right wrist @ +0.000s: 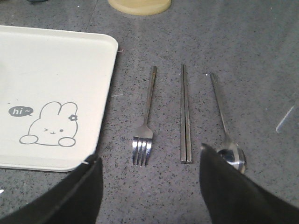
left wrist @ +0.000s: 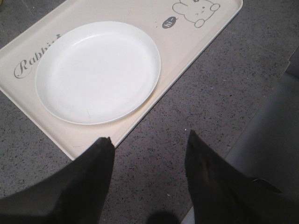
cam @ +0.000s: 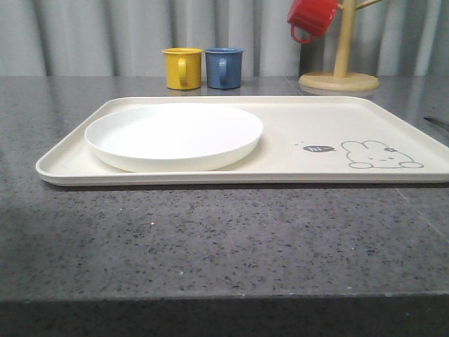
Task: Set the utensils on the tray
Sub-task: 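Grasp the steel fork by its handle with the right gripper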
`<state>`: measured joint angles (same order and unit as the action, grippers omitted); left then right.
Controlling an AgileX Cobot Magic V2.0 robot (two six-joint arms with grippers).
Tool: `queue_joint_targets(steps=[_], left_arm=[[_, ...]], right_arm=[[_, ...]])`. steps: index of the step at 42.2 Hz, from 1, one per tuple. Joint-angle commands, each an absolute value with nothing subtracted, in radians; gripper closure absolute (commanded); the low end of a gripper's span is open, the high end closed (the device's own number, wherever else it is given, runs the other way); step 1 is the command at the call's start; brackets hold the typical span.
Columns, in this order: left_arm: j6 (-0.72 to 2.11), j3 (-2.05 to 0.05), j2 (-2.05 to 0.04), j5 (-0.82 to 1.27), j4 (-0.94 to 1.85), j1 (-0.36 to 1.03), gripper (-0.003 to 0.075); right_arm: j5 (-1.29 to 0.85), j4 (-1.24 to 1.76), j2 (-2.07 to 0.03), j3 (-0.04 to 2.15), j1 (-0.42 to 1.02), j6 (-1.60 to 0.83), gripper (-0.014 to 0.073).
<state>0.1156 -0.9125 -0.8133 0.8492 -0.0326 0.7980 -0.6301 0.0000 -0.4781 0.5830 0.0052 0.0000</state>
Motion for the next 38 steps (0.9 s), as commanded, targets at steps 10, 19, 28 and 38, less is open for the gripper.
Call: queue_joint_targets(steps=[10, 19, 28, 38], left_arm=[[0.103, -0.937, -0.81, 0.768, -0.031, 0.805, 0.0365], [0.103, -0.937, -0.816, 0.768, -0.031, 0.805, 0.0365], [0.103, -0.937, -0.816, 0.768, -0.031, 0.805, 0.0365], [0.103, -0.937, -0.816, 0.768, -0.031, 0.805, 0.0365]], right_arm=[[-0.82, -0.011, -0.81, 0.839, 0.0, -0.011, 0.0118], [-0.925, -0.011, -1.052, 0.994, 0.001, -0.011, 0.0118], [-0.982, -0.011, -1.252, 1.133, 0.0, -0.011, 0.0164], [-1.05, -0.011, -1.436, 1.262, 0.001, -0.011, 0.0235]])
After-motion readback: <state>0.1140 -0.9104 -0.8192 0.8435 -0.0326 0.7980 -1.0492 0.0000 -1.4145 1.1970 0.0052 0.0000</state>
